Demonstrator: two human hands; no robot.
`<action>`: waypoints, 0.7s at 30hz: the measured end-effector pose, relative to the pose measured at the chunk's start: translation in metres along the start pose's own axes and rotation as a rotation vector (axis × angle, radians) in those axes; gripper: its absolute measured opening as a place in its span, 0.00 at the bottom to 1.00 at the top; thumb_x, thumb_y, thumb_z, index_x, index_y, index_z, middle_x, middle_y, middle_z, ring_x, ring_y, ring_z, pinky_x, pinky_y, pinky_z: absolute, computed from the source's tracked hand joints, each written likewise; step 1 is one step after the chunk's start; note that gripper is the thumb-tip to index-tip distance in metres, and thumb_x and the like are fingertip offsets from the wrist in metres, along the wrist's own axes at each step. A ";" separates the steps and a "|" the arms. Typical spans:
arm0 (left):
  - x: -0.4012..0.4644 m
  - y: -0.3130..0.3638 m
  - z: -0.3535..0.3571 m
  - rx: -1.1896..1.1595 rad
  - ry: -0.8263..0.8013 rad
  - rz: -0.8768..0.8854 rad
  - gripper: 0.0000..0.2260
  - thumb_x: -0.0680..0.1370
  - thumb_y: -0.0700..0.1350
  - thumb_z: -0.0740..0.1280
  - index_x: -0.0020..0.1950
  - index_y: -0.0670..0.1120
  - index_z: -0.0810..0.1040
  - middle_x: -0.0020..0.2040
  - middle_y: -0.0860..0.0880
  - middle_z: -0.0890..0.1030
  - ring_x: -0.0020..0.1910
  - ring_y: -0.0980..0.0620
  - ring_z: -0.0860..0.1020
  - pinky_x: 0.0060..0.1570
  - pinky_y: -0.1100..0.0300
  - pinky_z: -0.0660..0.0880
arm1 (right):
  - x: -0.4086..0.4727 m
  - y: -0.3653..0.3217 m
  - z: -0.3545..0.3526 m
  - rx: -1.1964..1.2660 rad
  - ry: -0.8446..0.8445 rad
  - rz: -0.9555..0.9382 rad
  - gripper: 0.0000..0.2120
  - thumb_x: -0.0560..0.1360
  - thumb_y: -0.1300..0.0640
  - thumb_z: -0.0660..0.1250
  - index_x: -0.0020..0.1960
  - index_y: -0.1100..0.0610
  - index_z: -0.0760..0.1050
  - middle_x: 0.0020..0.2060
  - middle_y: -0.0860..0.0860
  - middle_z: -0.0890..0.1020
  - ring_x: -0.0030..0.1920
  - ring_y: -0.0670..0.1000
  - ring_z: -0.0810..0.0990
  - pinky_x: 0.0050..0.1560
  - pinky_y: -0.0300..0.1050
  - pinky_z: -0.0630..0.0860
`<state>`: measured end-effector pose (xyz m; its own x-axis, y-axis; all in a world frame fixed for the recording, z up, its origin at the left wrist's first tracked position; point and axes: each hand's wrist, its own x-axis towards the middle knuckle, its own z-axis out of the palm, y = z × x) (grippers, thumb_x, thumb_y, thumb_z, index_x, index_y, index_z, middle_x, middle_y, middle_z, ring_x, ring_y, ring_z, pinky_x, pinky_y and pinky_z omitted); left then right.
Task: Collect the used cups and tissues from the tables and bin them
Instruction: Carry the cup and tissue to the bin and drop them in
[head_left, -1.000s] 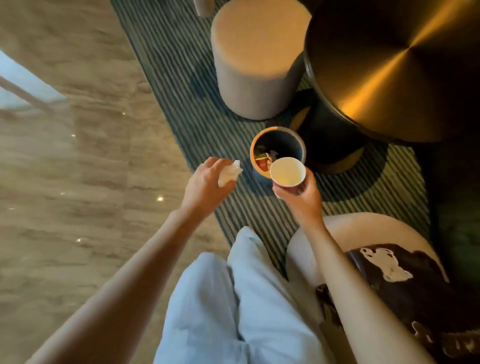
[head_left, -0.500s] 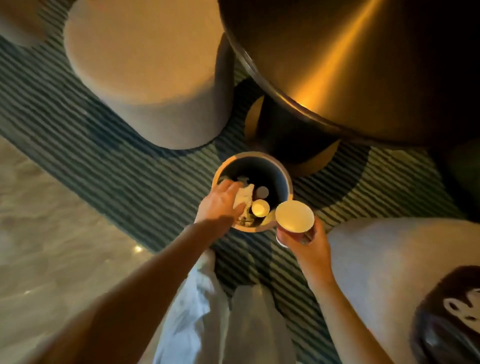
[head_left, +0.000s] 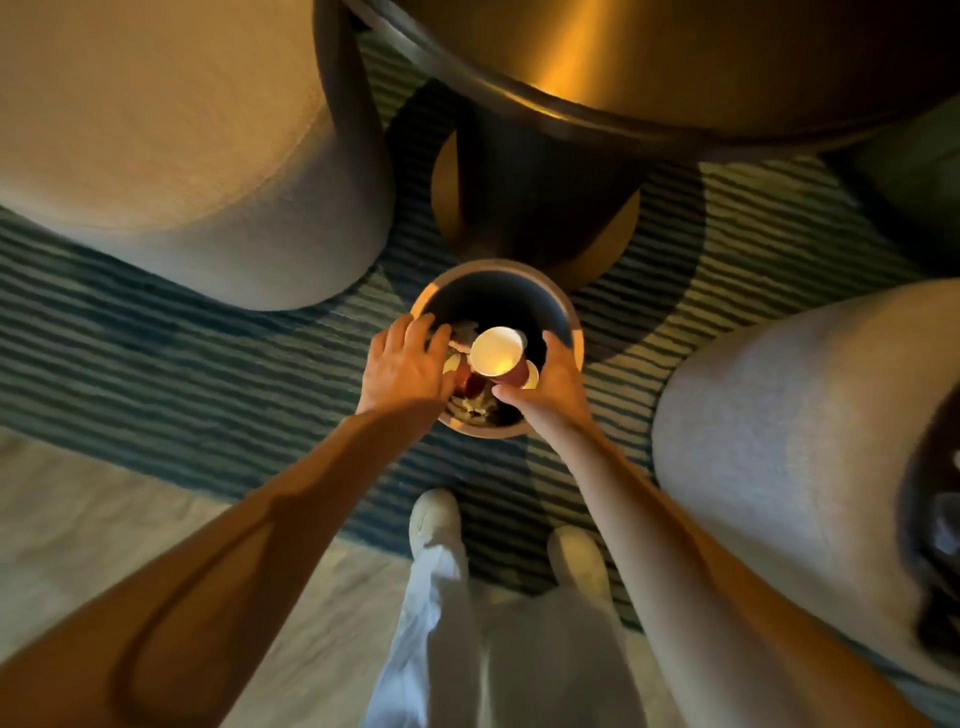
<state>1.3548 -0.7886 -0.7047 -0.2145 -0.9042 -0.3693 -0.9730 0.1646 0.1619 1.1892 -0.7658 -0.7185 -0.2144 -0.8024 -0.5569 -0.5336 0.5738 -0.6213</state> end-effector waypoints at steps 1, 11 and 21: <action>-0.005 0.001 -0.009 0.007 -0.006 0.000 0.24 0.79 0.53 0.59 0.74 0.48 0.61 0.74 0.45 0.63 0.73 0.45 0.59 0.72 0.47 0.57 | -0.007 -0.004 -0.005 -0.052 0.015 -0.016 0.41 0.70 0.52 0.74 0.75 0.55 0.57 0.73 0.53 0.64 0.74 0.54 0.62 0.72 0.53 0.64; -0.154 0.062 -0.139 -0.028 -0.004 0.157 0.22 0.79 0.52 0.61 0.72 0.49 0.64 0.70 0.46 0.69 0.68 0.46 0.67 0.66 0.51 0.63 | -0.207 -0.049 -0.137 -0.243 0.261 -0.199 0.18 0.80 0.54 0.61 0.68 0.59 0.70 0.65 0.55 0.74 0.67 0.55 0.70 0.66 0.49 0.67; -0.307 0.187 -0.199 0.068 0.130 0.563 0.21 0.79 0.50 0.62 0.69 0.43 0.71 0.68 0.42 0.72 0.68 0.41 0.68 0.64 0.45 0.66 | -0.458 0.036 -0.197 -0.158 0.671 -0.100 0.18 0.79 0.55 0.64 0.66 0.62 0.73 0.64 0.59 0.76 0.68 0.58 0.71 0.67 0.57 0.69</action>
<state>1.2560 -0.5587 -0.3794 -0.6926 -0.7100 -0.1269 -0.7160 0.6556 0.2397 1.1073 -0.4095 -0.3774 -0.5902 -0.8072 -0.0084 -0.6788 0.5019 -0.5361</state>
